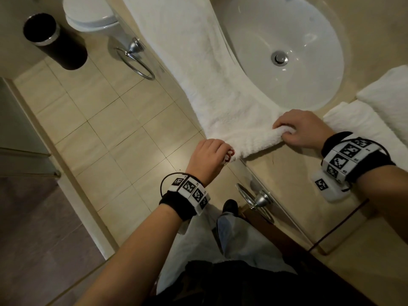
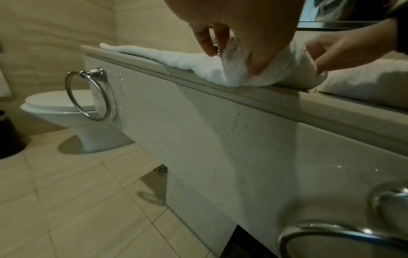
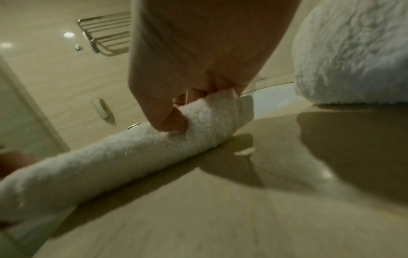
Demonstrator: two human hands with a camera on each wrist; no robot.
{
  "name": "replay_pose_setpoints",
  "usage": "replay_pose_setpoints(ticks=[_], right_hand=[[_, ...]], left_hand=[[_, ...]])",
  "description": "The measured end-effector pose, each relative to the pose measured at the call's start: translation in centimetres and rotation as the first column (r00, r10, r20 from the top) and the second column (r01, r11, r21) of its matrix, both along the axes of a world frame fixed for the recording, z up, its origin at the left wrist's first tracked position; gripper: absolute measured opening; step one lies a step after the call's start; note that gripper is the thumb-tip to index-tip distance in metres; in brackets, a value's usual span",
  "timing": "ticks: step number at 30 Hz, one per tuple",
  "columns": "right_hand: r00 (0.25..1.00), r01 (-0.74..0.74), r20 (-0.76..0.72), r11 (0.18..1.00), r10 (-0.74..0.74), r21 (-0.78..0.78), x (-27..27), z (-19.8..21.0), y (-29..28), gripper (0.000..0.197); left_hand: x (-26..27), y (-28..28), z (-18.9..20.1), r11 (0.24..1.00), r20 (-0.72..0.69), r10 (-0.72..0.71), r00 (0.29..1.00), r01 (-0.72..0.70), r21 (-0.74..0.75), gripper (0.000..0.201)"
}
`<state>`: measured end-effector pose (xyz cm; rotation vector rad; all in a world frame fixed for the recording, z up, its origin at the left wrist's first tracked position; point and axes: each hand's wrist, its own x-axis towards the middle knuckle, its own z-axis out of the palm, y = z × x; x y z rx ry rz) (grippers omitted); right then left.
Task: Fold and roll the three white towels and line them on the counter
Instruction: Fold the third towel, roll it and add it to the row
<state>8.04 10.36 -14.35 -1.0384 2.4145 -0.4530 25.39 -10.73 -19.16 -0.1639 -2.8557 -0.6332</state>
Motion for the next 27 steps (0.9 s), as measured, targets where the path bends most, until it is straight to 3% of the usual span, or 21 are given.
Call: replay_pose_setpoints(ticks=[2, 5, 9, 13, 15, 19, 21, 24, 25, 27], right_hand=[[0.992, 0.111, 0.055, 0.994, -0.110, -0.007, -0.4, 0.4, 0.0, 0.013], [0.981, 0.160, 0.112, 0.987, -0.159, -0.001, -1.1, 0.6, -0.2, 0.022], [0.975, 0.183, 0.127, 0.983, -0.184, 0.023, -1.8, 0.6, -1.0, 0.019], [0.963, 0.234, 0.140, 0.972, -0.231, -0.006, -2.0, 0.3, -1.2, 0.017], [0.960, 0.259, 0.116, 0.965, -0.253, -0.042, -2.0, 0.0, -1.3, 0.017], [0.941, 0.337, 0.051, 0.934, -0.334, -0.117, -2.1, -0.7, -1.3, 0.016], [0.921, 0.388, 0.096, 0.910, -0.378, -0.146, -2.0, -0.6, -1.3, 0.016], [0.889, 0.407, 0.280, 0.905, -0.362, -0.122, -1.4, 0.1, -1.1, 0.036], [0.908, 0.351, 0.273, 0.933, -0.319, -0.078, -1.0, 0.4, -0.9, 0.049], [0.981, 0.161, 0.107, 0.987, -0.162, 0.022, -0.3, 0.8, -0.4, 0.066]], left_hand=[[0.1, -0.4, 0.4, 0.999, 0.005, 0.017, 1.000, -0.017, 0.051, 0.016], [0.4, -0.6, 0.6, 0.989, 0.062, 0.104, 0.993, -0.110, 0.103, 0.025], [0.6, -0.6, 0.8, 0.940, 0.166, 0.230, 0.959, -0.263, 0.217, 0.015], [-0.1, -0.9, 1.8, 0.736, 0.393, 0.301, 0.869, -0.473, 0.483, 0.013], [-0.7, -1.2, 2.1, 0.643, 0.472, 0.313, 0.824, -0.550, 0.534, 0.013], [-0.7, -1.0, 2.1, 0.533, 0.539, 0.348, 0.767, -0.635, 0.560, 0.019], [-0.2, -0.8, 1.8, 0.510, 0.545, 0.373, 0.751, -0.657, 0.556, 0.025], [0.3, -0.8, 1.5, 0.462, 0.558, 0.414, 0.719, -0.695, 0.551, 0.027], [0.3, -0.8, 1.5, 0.433, 0.568, 0.427, 0.704, -0.711, 0.555, 0.027], [0.2, -0.8, 1.7, 0.392, 0.581, 0.436, 0.687, -0.727, 0.564, 0.026]])
